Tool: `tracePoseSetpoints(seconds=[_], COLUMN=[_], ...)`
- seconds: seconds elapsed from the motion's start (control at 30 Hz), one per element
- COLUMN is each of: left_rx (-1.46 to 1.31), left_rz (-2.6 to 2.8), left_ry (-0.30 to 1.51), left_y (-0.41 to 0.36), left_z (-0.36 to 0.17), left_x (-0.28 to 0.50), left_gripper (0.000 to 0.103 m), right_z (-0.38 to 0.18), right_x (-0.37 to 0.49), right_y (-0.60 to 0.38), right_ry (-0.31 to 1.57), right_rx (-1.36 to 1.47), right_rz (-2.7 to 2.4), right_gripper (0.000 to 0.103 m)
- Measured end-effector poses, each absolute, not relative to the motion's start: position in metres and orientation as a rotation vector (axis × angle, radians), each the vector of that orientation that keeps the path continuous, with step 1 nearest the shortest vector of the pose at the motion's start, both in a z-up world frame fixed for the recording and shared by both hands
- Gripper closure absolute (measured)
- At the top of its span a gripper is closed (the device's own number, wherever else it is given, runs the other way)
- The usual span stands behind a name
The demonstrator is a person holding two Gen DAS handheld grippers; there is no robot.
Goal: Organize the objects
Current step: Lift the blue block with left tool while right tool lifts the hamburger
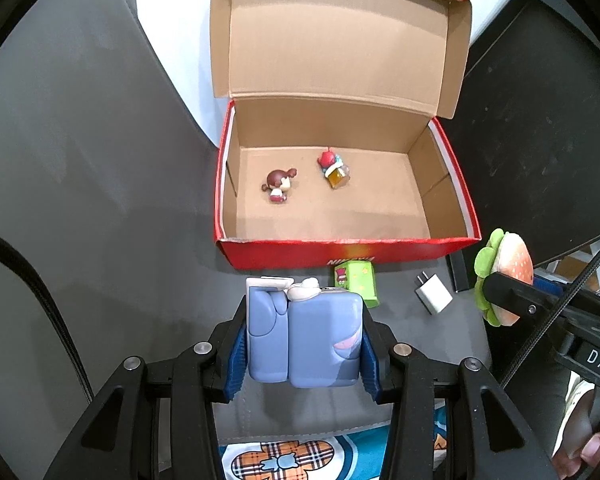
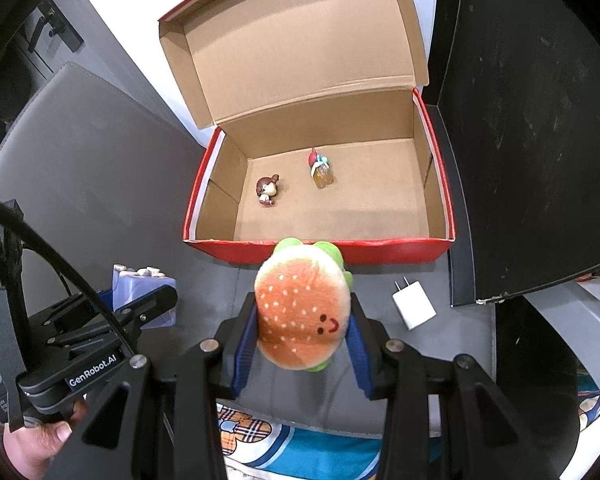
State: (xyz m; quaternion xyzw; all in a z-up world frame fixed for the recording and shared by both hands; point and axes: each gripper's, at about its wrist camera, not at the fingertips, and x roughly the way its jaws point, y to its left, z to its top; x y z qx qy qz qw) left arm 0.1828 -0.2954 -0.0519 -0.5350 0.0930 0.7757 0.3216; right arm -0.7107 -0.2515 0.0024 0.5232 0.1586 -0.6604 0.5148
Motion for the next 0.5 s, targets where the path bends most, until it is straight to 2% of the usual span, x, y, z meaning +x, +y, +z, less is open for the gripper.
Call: tracePoseSetpoints(seconds=[0.5], left_rx=[-1.357], left_rz=[2.057], left_ry=[0.227], left_y=[-0.288], left_z=[-0.032], left_x=[0.171], left_gripper=[0.056], right_z=[0.021], right_x=[-0.723], right_y=[-0.265], right_ry=[0.373], right_rx=[1.215], right_rz=[-1.545], right_gripper=[0.063])
